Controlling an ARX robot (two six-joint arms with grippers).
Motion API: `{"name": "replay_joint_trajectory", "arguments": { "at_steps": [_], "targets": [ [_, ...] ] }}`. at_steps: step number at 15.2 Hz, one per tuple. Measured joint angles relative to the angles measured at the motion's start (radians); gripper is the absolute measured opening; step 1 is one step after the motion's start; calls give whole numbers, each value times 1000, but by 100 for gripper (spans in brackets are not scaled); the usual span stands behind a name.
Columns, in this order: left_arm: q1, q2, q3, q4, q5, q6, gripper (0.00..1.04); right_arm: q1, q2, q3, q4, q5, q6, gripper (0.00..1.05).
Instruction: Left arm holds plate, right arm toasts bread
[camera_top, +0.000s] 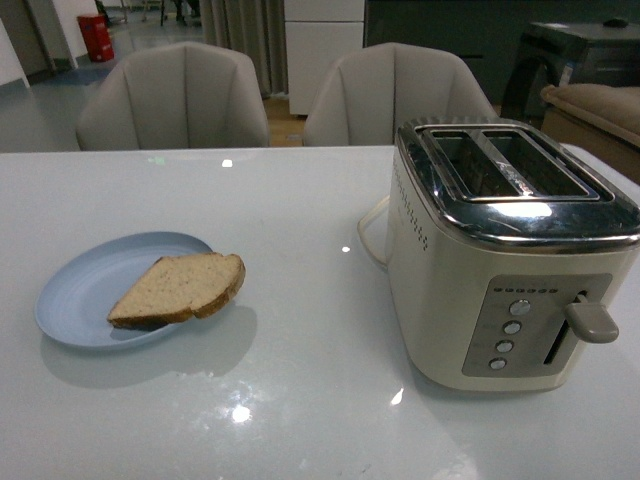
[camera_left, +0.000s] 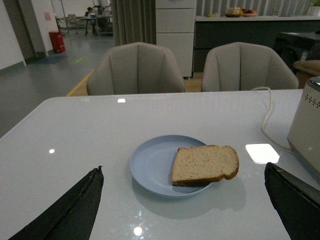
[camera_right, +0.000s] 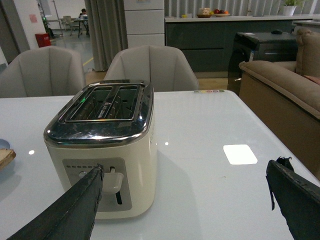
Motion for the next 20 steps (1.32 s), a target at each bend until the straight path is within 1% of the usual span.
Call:
{"name": "replay_joint_trajectory", "arguments": {
  "at_steps": [11,12,13,14,15,17,18,20],
  "targets": [
    [0,0,0,0,0,0,98,0,0,0,0,0,0,98],
    [50,27,27,-95,119,-38,98,0,0,0,0,0,0,98],
    [118,106,63,-108,254,-103,98,0,0,0,0,0,0,98],
    [123,115,87,-95,319,-127,98,0,0,0,0,0,0,98],
    [120,112,110,-76,351,-144,98,0,0,0,0,0,0,98],
    [122,123,117,-55,349,-145,98,0,0,0,0,0,0,98],
    [104,188,108,32,333,-141,98,0,0,0,0,0,0,98],
    [95,453,100,295,314,-111,98,0,0,0,0,0,0,98]
  ]
}}
